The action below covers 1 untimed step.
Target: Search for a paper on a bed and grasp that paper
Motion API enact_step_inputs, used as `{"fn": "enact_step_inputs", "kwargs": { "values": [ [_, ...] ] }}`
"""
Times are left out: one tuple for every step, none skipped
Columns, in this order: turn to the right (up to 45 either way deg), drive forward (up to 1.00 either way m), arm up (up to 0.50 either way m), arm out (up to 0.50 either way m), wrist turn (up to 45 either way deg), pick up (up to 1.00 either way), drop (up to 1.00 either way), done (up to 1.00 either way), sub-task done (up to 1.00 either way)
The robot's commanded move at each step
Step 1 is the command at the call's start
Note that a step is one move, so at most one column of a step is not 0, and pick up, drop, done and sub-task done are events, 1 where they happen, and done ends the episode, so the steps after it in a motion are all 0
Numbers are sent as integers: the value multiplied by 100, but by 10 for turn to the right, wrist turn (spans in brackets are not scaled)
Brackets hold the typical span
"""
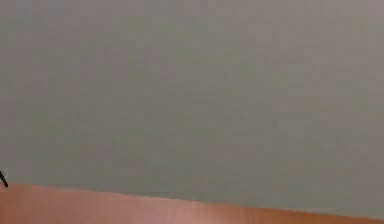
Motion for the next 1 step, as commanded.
{"fn": "enact_step_inputs", "kwargs": {
  "values": [
    [0, 70, 0, 0, 0, 0, 0, 0, 0]
  ]
}}
